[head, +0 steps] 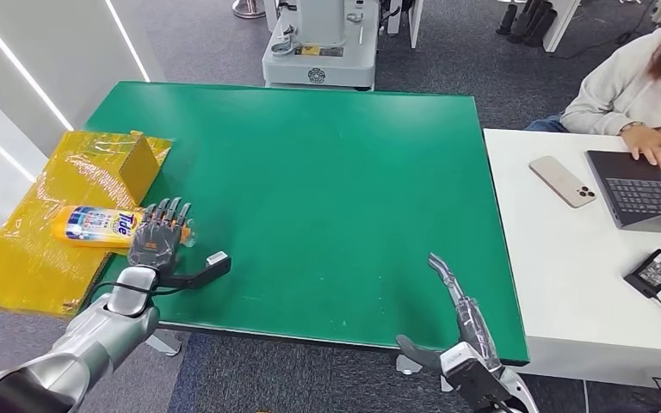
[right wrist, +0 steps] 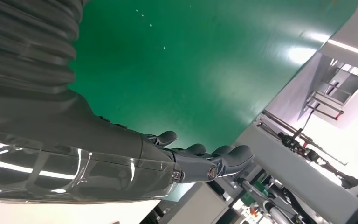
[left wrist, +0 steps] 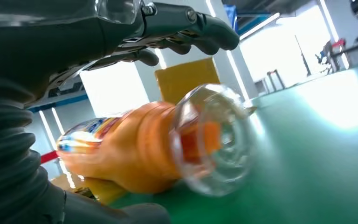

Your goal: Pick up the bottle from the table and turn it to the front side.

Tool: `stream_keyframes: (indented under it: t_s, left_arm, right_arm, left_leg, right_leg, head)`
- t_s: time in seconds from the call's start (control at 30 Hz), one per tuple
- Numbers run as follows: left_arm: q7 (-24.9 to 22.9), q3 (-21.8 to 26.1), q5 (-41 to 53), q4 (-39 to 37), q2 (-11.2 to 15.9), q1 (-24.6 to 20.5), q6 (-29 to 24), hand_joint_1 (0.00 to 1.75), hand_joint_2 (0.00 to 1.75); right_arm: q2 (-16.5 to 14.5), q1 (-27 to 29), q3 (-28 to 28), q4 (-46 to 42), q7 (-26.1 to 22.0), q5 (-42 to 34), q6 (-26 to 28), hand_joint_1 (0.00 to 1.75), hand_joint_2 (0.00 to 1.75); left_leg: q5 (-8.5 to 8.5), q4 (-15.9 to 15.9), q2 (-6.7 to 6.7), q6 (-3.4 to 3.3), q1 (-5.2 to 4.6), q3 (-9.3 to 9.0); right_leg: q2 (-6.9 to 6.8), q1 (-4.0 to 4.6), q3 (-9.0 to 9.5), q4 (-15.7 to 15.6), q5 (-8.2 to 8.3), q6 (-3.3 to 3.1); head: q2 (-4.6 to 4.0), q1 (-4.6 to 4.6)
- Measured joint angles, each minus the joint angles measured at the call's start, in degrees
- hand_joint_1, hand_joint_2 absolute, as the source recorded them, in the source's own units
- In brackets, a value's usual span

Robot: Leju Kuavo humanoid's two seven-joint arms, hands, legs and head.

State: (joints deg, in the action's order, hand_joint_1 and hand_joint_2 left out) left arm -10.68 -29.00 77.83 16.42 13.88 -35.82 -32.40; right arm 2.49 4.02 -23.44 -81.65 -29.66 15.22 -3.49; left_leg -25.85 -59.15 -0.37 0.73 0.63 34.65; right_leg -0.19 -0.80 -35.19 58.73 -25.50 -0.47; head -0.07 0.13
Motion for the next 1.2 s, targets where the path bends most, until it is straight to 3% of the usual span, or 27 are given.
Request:
stream_keyframes:
  t_s: [0.1,0.2,0.37,0.47,0.57,0.67,0.73,0.83,0.97,1.2]
  left_arm:
    - [2.75,2.22,-1.04,0.6,-1.5,1.39,-4.21,0.0,1.75]
    - [9.86,7.23,0.14,6.0,-4.34,4.94,-5.84,0.0,1.75]
    - [25.97,18.38,4.37,23.53,-14.3,13.06,-5.97,0.0,1.75]
    - [28.69,21.61,7.34,36.85,-19.7,17.56,-5.99,0.0,1.75]
    - [29.93,23.53,6.89,45.34,-22.84,20.07,-5.97,0.0,1.75]
    - [37.51,25.07,-2.34,50.73,-25.68,22.25,-5.95,0.0,1.75]
    - [41.83,24.56,-13.76,53.78,-27.36,24.19,-5.75,0.0,1.75]
    - [39.4,18.8,-30.45,59.46,-27.46,27.7,-3.32,0.0,1.75]
    - [39.88,10.08,-48.88,62.66,-27.08,30.34,5.97,0.0,1.75]
    - [41.3,4.28,-63.89,61.8,-26.57,30.35,16.77,0.0,1.75]
  right_arm:
    - [-0.55,0.14,0.55,0.0,0.01,0.33,-0.53,0.0,1.75]
    - [-1.46,0.15,1.39,0.16,0.01,0.41,-1.29,0.0,1.75]
    - [-3.37,-0.25,2.89,0.91,-0.04,-0.03,-1.8,0.0,1.75]
    - [-4.05,0.07,3.74,0.91,-0.19,-0.39,-1.74,0.0,1.75]
    - [-4.47,0.32,4.32,0.84,-0.2,-0.63,-1.69,0.0,1.75]
    - [-4.87,1.25,4.94,-0.01,-0.38,-1.48,-1.29,0.0,1.75]
    - [-5.36,2.12,5.65,-1.24,-0.52,-2.3,-0.92,0.0,1.75]
    - [-6.22,3.56,6.89,-3.49,-0.7,-3.17,-0.82,0.0,1.75]
    - [-7.35,4.81,8.01,-5.97,-1.1,-4.03,-0.69,0.0,1.75]
    - [-9.25,6.19,9.83,-9.75,-1.77,-5.56,-0.28,0.0,1.75]
  left_leg:
    - [0.0,-0.01,0.02,0.0,-0.01,0.0]
    - [0.0,-0.03,0.04,0.0,-0.03,0.03]
    - [-0.09,-0.07,0.12,-0.11,-0.08,0.12]
    - [-0.21,-0.08,0.26,-0.17,-0.08,0.12]
    - [-0.28,-0.08,0.28,-0.21,-0.07,0.11]
    - [-0.29,-0.06,0.19,-0.22,-0.05,0.12]
    - [-0.3,-0.05,0.19,-0.21,-0.04,0.1]
    - [-0.36,-0.05,0.27,-0.19,-0.03,0.09]
    - [-0.38,-0.05,0.16,-0.2,-0.04,0.13]
    - [-0.4,-0.06,0.17,-0.19,-0.04,0.12]
  right_leg:
    - [0.04,-0.01,-0.02,-0.01,0.0,0.0]
    - [0.08,-0.04,-0.09,-0.05,-0.01,0.01]
    - [0.19,-0.09,-0.12,-0.11,0.0,0.05]
    - [0.34,-0.1,-0.13,-0.15,-0.01,0.07]
    - [0.35,-0.1,-0.13,-0.16,-0.05,0.1]
    - [0.23,-0.09,-0.13,-0.14,-0.11,0.1]
    - [0.25,-0.08,-0.12,-0.13,-0.13,0.09]
    - [0.35,-0.07,-0.14,-0.14,-0.18,0.12]
    - [0.23,-0.06,-0.12,-0.14,-0.26,0.2]
    - [0.24,-0.07,-0.11,-0.15,-0.26,0.2]
  head:
    - [0.0,0.01]
    - [0.0,0.01]
    - [0.0,0.01]
    - [0.0,0.01]
    - [0.0,0.0]
    - [0.0,0.0]
    - [0.0,0.01]
    - [0.0,-0.01]
    - [0.0,0.01]
    - [0.0,0.0]
